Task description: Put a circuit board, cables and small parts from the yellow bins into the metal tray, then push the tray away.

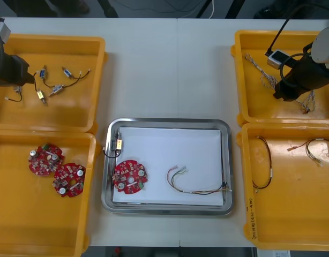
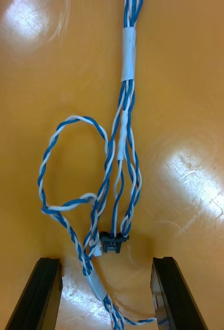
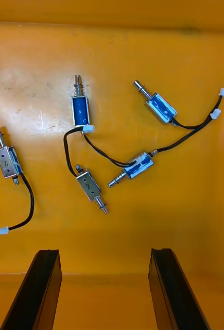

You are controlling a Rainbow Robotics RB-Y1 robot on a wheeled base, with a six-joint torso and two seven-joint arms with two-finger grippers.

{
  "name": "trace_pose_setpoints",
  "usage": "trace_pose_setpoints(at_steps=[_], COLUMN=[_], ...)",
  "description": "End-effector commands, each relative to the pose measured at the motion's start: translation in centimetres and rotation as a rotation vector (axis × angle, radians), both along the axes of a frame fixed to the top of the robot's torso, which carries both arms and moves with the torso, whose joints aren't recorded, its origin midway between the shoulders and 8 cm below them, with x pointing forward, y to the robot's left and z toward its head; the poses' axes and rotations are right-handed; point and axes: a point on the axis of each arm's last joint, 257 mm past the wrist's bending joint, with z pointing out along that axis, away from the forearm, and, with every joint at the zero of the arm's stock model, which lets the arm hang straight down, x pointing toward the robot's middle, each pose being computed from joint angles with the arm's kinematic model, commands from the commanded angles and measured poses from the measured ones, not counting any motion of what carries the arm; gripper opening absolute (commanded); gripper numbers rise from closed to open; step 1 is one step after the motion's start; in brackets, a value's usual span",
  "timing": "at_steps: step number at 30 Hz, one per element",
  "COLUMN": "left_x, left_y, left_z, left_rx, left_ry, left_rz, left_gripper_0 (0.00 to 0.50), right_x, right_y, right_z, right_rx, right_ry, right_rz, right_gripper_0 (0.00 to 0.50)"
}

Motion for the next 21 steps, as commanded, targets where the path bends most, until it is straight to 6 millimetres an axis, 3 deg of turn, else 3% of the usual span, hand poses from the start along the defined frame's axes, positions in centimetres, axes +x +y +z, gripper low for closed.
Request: trace_pose_setpoints(at_steps=[1,8,20,21], left_x=[0.3,1.5,1.9,1.9], left_y=[3.2,5.2,7.5,7.7], left_z=[1.3,0.8,0.3,0.0], left_rx=[0.086,0.124,0.194,0.204], left_ry=[-0.047,-0.073,-0.072,-0.07], left_rz=[-0.025,-0.06,-0.117,-0.13], left_gripper_0=[0.5,0.5,0.5,0.5], right_x=[0.3,0.1,0.1,0.0], right_y=[0.4,-0.5,-0.7,-0.7], right_z=[0.3,-1.3,-1.6,-1.7], right_rx=[-0.008,0.02,0.029,0.032], right_ry=[-0.015,-0.001,-0.002,0.003], right_rz=[0.006,-0.026,-0.042,-0.044], right_gripper_0=[0.5,0.5,0.5,0.37])
